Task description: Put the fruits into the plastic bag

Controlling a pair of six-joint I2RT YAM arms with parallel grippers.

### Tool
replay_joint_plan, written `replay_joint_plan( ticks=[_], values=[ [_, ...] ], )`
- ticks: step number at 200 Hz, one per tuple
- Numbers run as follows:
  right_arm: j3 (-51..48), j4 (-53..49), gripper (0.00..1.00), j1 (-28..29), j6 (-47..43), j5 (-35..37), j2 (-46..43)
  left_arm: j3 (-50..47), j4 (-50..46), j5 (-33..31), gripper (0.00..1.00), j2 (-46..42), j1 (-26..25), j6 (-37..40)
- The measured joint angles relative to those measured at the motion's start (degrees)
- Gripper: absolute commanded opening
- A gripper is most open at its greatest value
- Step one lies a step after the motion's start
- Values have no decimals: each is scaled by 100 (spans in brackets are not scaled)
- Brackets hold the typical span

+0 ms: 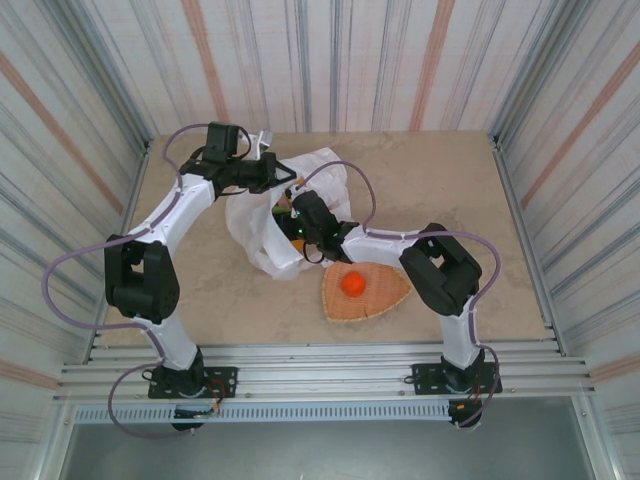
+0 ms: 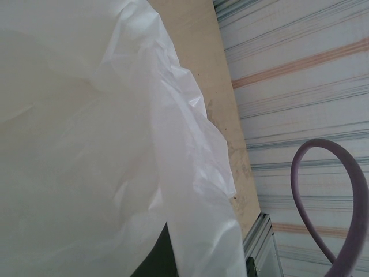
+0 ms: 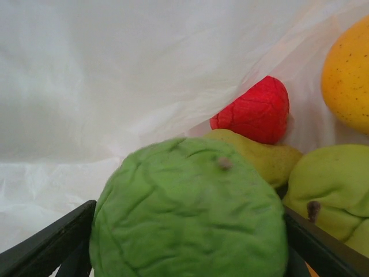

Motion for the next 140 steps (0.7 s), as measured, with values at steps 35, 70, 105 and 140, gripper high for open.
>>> replay_joint_plan(
  ticks=[35, 70, 105, 140],
  values=[
    [33, 17, 87, -7, 44, -81, 2, 0, 2, 2, 0, 0, 15, 0],
    [31, 17, 89, -7, 39, -101, -2, 0, 0, 0, 0, 0, 15, 0],
    [-26, 13, 87, -7, 39, -98, -61, 0, 0, 0, 0, 0, 15, 0],
    [-299, -125, 83, -7, 0, -83, -382, 0, 0, 0, 0, 0, 15, 0]
  ],
)
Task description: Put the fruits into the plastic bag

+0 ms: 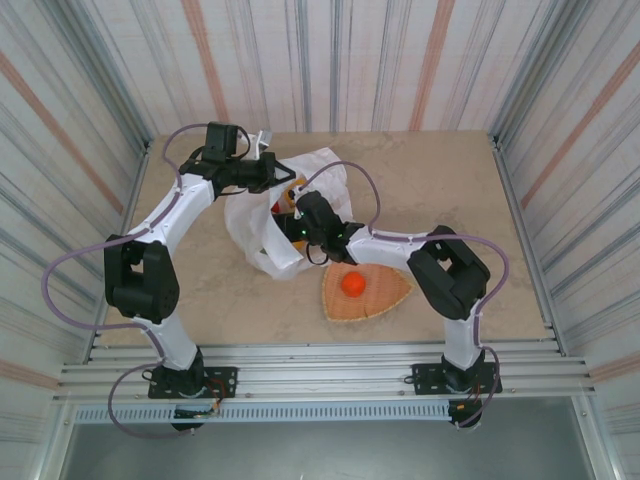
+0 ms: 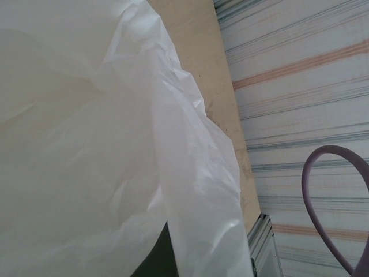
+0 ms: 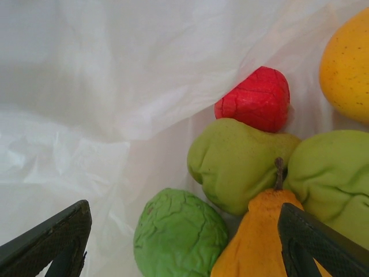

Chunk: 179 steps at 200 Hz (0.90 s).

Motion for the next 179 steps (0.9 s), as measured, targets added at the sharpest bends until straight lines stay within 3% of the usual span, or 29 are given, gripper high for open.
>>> replay_joint_plan(
  ticks=[110, 179],
  values=[
    [-1222, -957, 79, 4, -1134, 61, -1928, 0, 0, 0, 0, 0, 0, -4],
    [-1231, -2240, 82, 9, -2428, -1005, -3228, 0, 0, 0, 0, 0, 0, -22]
  ],
)
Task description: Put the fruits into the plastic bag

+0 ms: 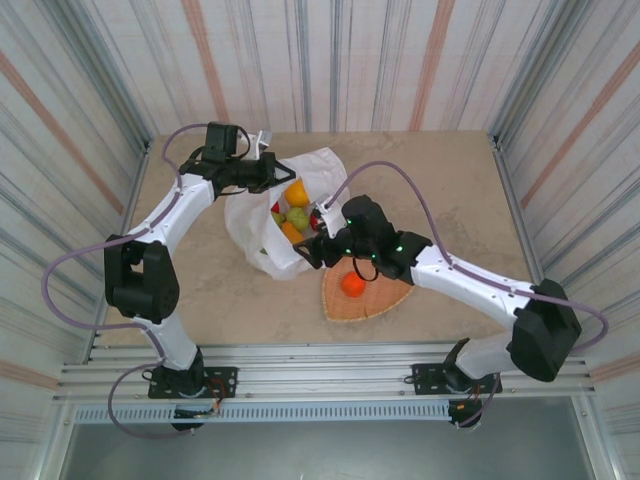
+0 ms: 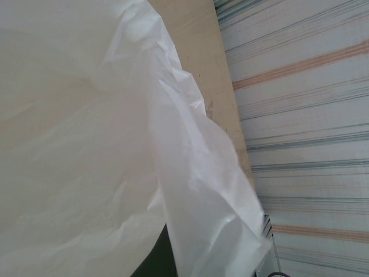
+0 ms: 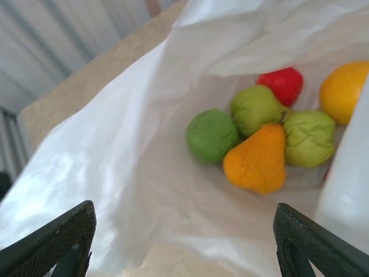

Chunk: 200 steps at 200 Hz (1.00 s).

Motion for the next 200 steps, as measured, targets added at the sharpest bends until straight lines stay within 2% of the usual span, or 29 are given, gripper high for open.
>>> replay_joint_plan(
  ticks=[55, 90, 109, 147, 200],
  values=[
    [-101, -1239, 85, 0, -262, -549, -951, 0, 0, 0, 0, 0, 0, 0],
    [-566, -1674, 87, 0, -236, -455, -1698, -2, 2, 0, 0, 0, 0, 0],
    [-970, -1784, 90, 0, -168, -164, -1919, -2, 0, 0, 0, 0, 0, 0],
    [-1674, -1836, 96, -31, 173, 629, -1794, -2, 2, 0, 0, 0, 0, 0],
    [-1711, -1681, 98, -190, 507, 1185, -1145, -2, 0, 0, 0, 0, 0, 0]
  ],
)
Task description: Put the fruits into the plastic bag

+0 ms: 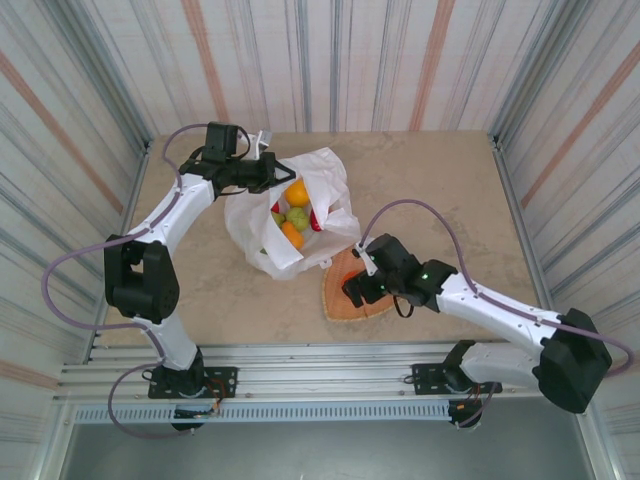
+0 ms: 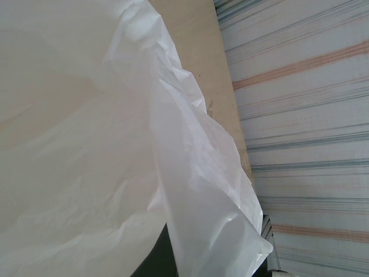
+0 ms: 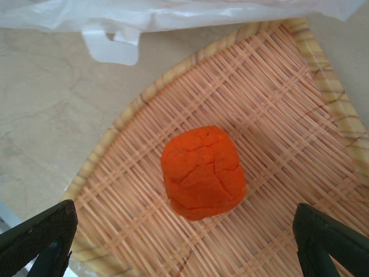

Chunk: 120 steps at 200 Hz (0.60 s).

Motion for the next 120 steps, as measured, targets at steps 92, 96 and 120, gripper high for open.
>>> replay_joint_plan(
  ticks=[92, 96, 120],
  values=[
    [2, 494, 90, 2, 573, 140, 1139, -4, 0, 0, 0, 0, 0, 0],
    [2, 505, 89, 2, 612, 151, 1198, -4, 0, 0, 0, 0, 0, 0],
    [2, 579, 84, 17, 713, 243, 1506, -4, 0, 0, 0, 0, 0, 0]
  ],
)
